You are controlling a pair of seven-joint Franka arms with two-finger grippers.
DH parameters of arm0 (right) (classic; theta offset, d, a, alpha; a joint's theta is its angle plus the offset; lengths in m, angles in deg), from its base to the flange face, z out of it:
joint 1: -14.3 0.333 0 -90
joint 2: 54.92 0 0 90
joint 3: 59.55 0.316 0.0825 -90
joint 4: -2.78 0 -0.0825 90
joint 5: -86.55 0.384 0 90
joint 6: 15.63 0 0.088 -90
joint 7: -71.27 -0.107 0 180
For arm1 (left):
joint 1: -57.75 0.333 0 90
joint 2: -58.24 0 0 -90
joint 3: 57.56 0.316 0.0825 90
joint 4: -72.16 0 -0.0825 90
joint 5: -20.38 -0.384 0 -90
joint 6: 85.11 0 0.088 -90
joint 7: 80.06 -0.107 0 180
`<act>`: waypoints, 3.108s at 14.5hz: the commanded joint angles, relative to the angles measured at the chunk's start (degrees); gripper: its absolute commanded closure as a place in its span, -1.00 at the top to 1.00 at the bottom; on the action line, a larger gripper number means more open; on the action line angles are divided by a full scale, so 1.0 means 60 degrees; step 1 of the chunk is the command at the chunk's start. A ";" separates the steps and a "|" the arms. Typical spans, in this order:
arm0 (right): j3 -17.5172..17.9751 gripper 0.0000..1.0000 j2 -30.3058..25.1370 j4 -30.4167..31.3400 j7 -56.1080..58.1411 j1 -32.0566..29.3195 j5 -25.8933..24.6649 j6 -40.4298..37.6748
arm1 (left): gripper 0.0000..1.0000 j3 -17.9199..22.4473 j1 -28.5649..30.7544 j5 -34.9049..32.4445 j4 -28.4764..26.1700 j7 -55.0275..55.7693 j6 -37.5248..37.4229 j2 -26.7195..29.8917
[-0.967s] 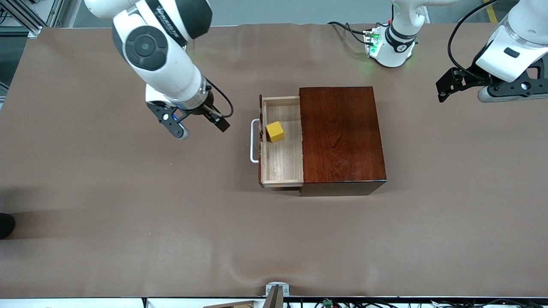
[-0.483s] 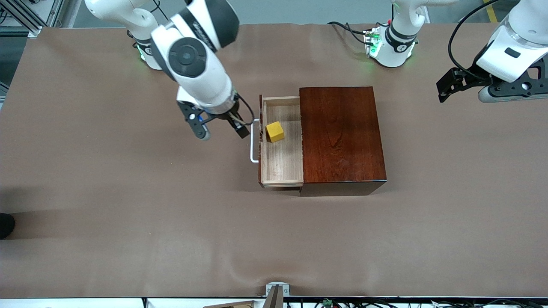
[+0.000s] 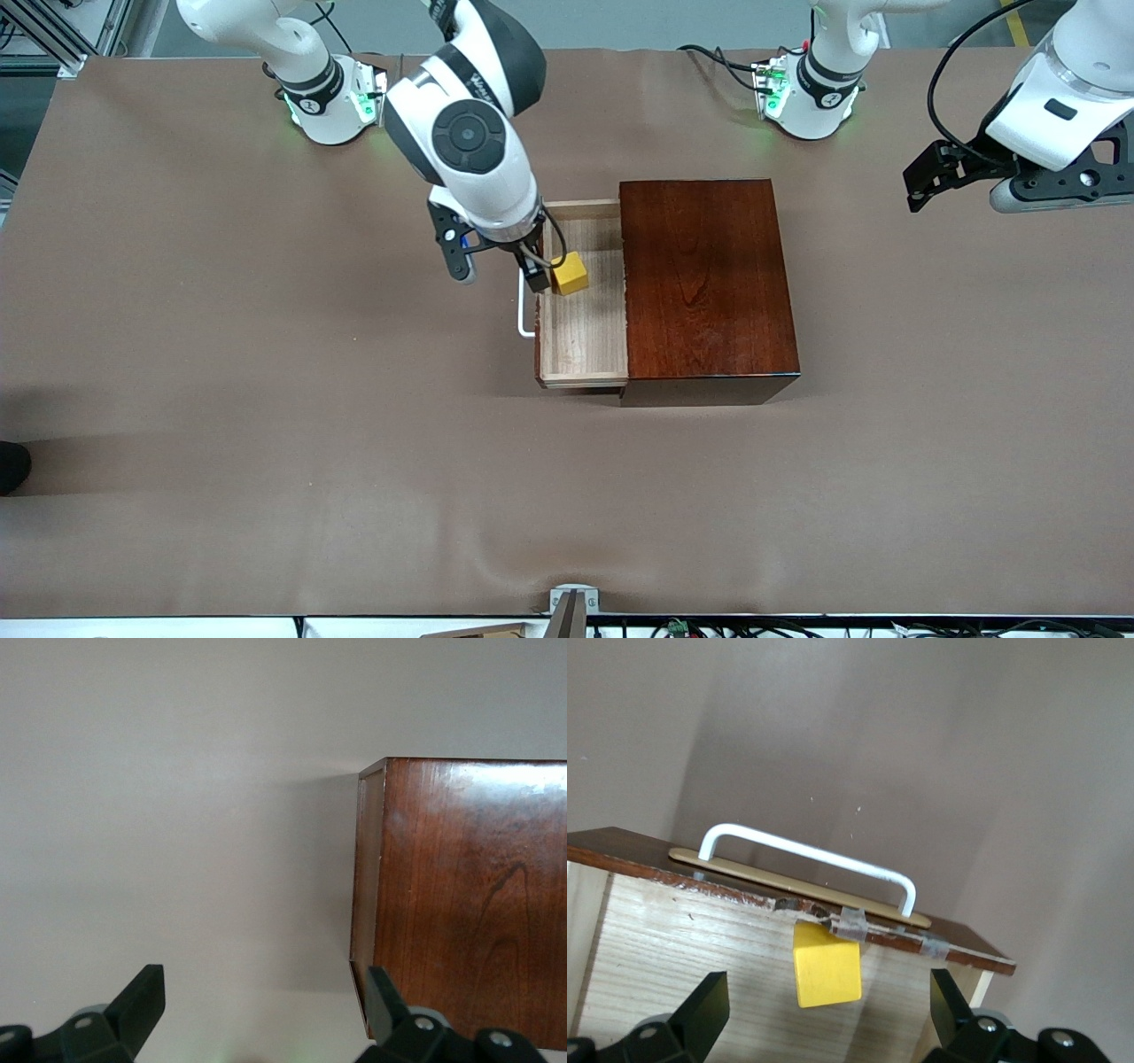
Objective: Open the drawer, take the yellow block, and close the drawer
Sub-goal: 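Reach the right gripper down to the yellow block in the drawer, then grasp the yellow block with the right gripper while the left gripper approaches, then lift the block out with the right gripper while the left gripper reaches the drawer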
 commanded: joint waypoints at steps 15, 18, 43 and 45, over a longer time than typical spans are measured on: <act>-0.0122 1.00 0.1446 0.0050 -0.1553 0.0954 -0.0371 0.1528 | 1.00 -0.0065 0.0087 0.0058 0.0291 -0.0003 -0.0025 -0.0173; -0.0122 1.00 0.1563 0.0065 -0.1612 0.1041 -0.0371 0.1587 | 1.00 -0.0138 0.0043 0.0058 0.0452 -0.0003 -0.0025 -0.0393; -0.0049 -1.00 0.1374 -0.2044 -0.1366 -0.0290 -0.0108 -0.0754 | 1.00 -0.2318 -0.0835 0.0160 0.1067 0.2366 -0.0025 -0.2091; -0.0092 -1.00 0.1068 -0.2044 -0.0576 -0.0423 -0.0093 -0.1136 | 1.00 -0.2598 -0.1360 0.0117 0.1606 0.3506 0.0048 -0.2690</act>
